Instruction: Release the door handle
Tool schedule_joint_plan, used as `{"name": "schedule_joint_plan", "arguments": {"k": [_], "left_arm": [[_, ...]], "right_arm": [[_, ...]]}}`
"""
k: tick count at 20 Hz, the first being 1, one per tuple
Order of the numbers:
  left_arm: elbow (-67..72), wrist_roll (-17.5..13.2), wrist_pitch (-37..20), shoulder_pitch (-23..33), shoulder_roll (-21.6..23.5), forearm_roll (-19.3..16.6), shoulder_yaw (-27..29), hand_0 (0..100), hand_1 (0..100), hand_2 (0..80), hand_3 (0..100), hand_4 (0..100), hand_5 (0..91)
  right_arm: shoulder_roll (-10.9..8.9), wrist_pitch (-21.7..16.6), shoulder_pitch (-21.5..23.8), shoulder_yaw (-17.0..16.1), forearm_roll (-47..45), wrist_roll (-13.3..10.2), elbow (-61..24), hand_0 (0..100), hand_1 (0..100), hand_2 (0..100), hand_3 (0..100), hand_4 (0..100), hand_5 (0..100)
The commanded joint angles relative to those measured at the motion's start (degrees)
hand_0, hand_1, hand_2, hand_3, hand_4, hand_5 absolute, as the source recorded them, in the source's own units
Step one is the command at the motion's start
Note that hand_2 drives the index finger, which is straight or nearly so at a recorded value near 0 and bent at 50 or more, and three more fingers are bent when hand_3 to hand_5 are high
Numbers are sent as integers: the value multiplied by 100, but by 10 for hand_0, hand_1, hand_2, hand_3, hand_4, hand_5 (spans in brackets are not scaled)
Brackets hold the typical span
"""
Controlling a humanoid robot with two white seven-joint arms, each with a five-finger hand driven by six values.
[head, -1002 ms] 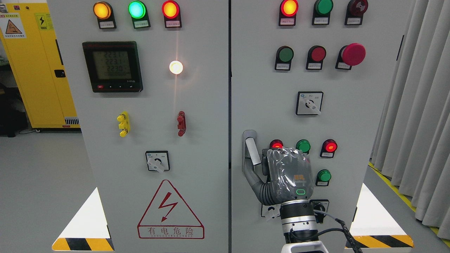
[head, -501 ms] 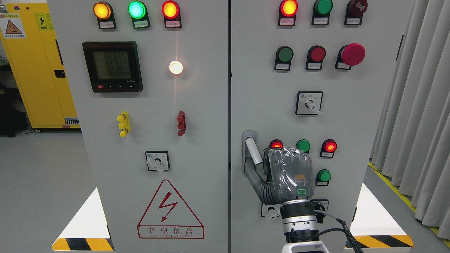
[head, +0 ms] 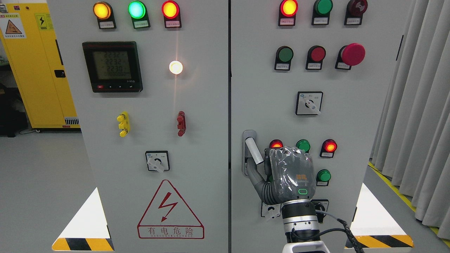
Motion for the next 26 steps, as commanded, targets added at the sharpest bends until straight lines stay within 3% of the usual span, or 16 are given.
{"name": "schedule_joint_plan", "arguments": {"k": [1,26], "left_arm": [[0,2,-4,0,0,0,0,120,556,0,0,0,0],[0,2,-4,0,0,0,0,120,556,0,0,0,0]], "right_arm": [[0,-9,10,-67,-4,1,-63,608,502,910,1000,1000,995],[-18,-9,19,-216,-4,18,-116,586,489,910,1000,1000,998]]}}
